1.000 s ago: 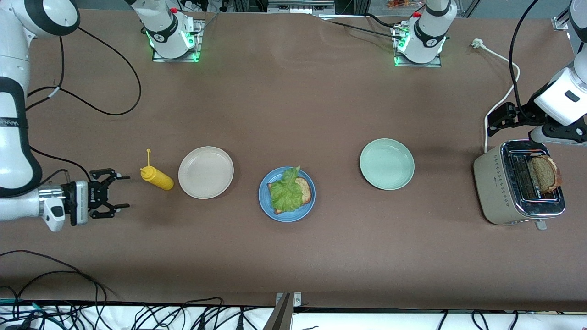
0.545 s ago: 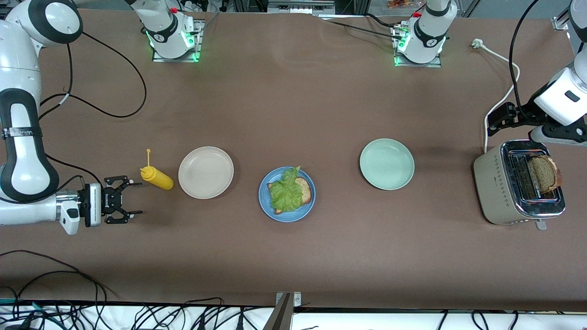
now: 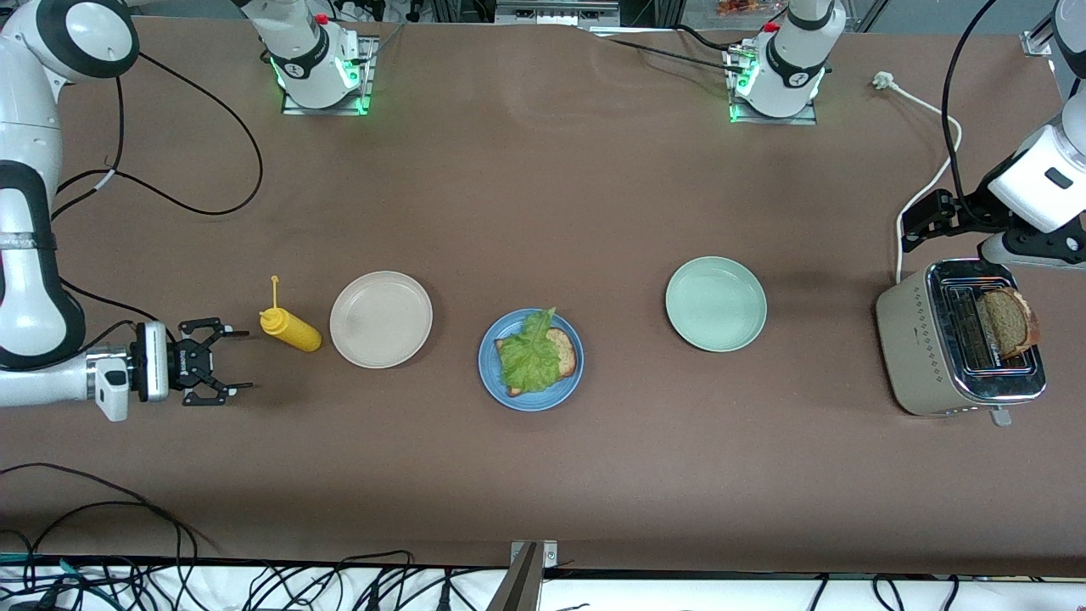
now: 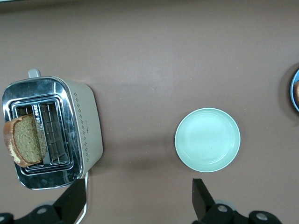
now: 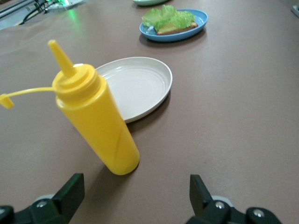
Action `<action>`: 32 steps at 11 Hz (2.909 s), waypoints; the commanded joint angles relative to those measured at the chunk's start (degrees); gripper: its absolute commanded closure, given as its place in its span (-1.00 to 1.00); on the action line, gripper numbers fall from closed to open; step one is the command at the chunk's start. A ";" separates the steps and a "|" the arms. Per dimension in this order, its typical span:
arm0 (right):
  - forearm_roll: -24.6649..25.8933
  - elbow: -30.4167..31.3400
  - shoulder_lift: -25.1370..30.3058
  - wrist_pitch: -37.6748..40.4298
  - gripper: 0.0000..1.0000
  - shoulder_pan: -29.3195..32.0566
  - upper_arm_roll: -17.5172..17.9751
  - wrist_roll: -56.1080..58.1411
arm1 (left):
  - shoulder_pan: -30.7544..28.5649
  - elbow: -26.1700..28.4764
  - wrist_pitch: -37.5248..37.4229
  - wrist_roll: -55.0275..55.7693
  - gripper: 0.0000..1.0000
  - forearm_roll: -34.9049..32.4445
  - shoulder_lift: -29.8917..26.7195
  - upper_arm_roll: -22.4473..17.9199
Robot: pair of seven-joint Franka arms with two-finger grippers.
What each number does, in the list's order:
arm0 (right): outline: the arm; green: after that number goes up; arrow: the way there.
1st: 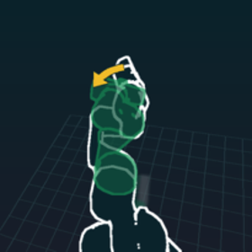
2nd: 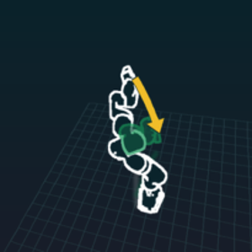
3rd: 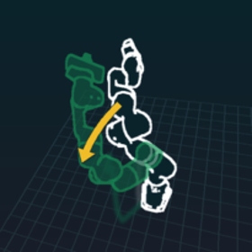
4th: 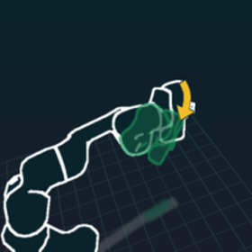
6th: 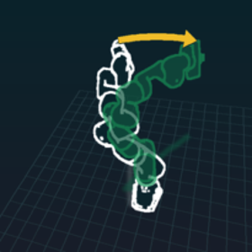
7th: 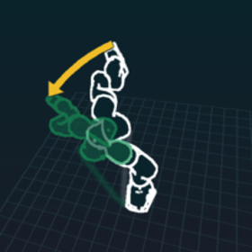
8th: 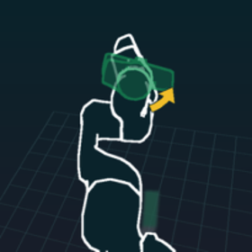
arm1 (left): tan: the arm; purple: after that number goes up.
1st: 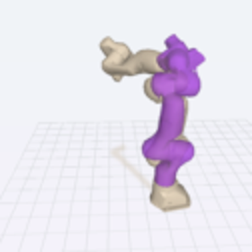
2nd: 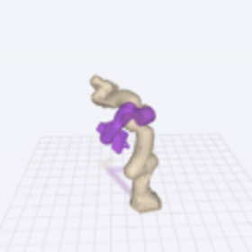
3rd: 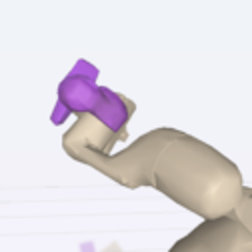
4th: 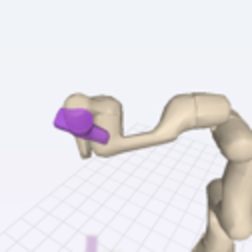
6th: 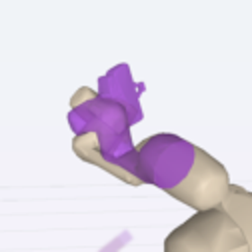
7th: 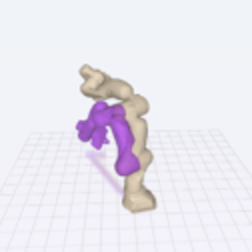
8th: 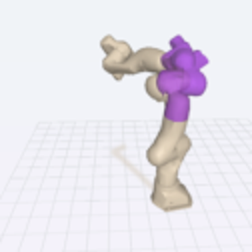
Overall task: Make sandwich in blue plate with both arms
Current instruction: 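Close the right gripper around the yellow squeeze bottle, then lift the yellow bottle with the right gripper toward the blue plate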
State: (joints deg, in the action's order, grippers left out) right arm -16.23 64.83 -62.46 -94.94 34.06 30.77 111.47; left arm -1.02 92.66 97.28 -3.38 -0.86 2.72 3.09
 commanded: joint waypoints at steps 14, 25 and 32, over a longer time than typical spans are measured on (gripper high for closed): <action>-7.24 5.12 -9.96 0.19 -1.00 5.49 6.15 13.58 | -0.39 -0.29 -0.86 0.04 -1.00 1.30 -0.52 0.33; -7.32 9.17 -9.61 -1.74 1.00 5.76 6.14 13.17 | -0.39 -0.38 -0.86 0.04 -1.00 1.30 -0.52 0.16; -2.16 7.59 -2.86 -10.87 1.00 -1.17 6.31 -7.26 | -0.39 -0.38 -0.86 0.04 -1.00 1.30 -0.52 0.16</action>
State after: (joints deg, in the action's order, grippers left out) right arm -21.85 72.38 -69.84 -103.68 36.44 37.21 115.16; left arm -1.01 92.66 97.27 -3.38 -0.86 2.71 3.10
